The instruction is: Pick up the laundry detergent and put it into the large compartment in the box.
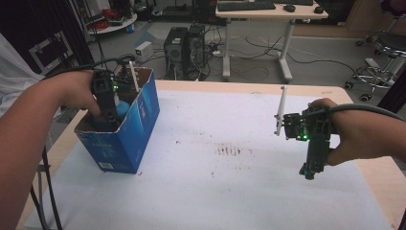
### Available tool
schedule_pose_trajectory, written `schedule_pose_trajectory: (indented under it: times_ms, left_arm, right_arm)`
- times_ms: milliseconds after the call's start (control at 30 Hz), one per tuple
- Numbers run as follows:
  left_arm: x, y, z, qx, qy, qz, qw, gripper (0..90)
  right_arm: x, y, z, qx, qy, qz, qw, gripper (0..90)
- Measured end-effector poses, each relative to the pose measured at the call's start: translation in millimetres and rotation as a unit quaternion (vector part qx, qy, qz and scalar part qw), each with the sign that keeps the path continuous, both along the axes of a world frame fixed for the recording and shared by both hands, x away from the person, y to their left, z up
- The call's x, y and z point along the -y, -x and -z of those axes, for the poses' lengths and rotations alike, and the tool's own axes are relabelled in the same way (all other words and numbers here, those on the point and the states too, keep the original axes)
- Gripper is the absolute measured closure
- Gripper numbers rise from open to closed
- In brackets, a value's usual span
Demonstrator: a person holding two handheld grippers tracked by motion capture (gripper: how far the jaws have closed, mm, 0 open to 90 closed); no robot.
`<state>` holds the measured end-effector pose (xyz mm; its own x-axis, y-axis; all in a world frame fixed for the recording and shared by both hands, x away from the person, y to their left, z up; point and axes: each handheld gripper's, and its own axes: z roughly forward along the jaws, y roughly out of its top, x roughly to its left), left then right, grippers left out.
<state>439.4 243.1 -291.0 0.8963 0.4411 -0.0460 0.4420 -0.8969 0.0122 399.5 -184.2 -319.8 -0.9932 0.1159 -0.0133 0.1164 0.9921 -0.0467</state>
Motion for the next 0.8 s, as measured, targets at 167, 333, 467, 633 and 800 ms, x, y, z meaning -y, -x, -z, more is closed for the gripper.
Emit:
schedule_pose_trajectory:
  times_ms: [167,333,467,633,800]
  left_arm:
    - [-0.4,-1.5,0.2,-0.003,0.002,0.000,1.0000,39.2]
    - [-1.5,-2.4,0.3,-0.006,0.002,-0.011,0.9999,38.4]
    - [-3.4,-2.2,-2.1,0.004,-0.001,-0.011,0.9999,33.7]
    - [-2.8,-1.5,-5.9,0.003,-0.002,-0.010,0.9999,31.8]
    - [-1.6,-1.5,-10.1,-0.001,-0.010,-0.007,0.9999,31.2]
  right_arm:
    - [0.8,-0.1,0.1,0.001,0.000,-0.001,1.0000,3.7]
    - [1.8,1.2,0.4,0.001,-0.003,-0.001,1.0000,3.7]
    - [2.9,1.9,0.5,0.002,-0.003,0.002,1.0000,3.7]
    - [4.3,1.8,0.0,0.003,-0.005,0.001,1.0000,3.7]
    - [6.5,1.3,-0.5,0.004,-0.005,0.002,1.0000,3.7]
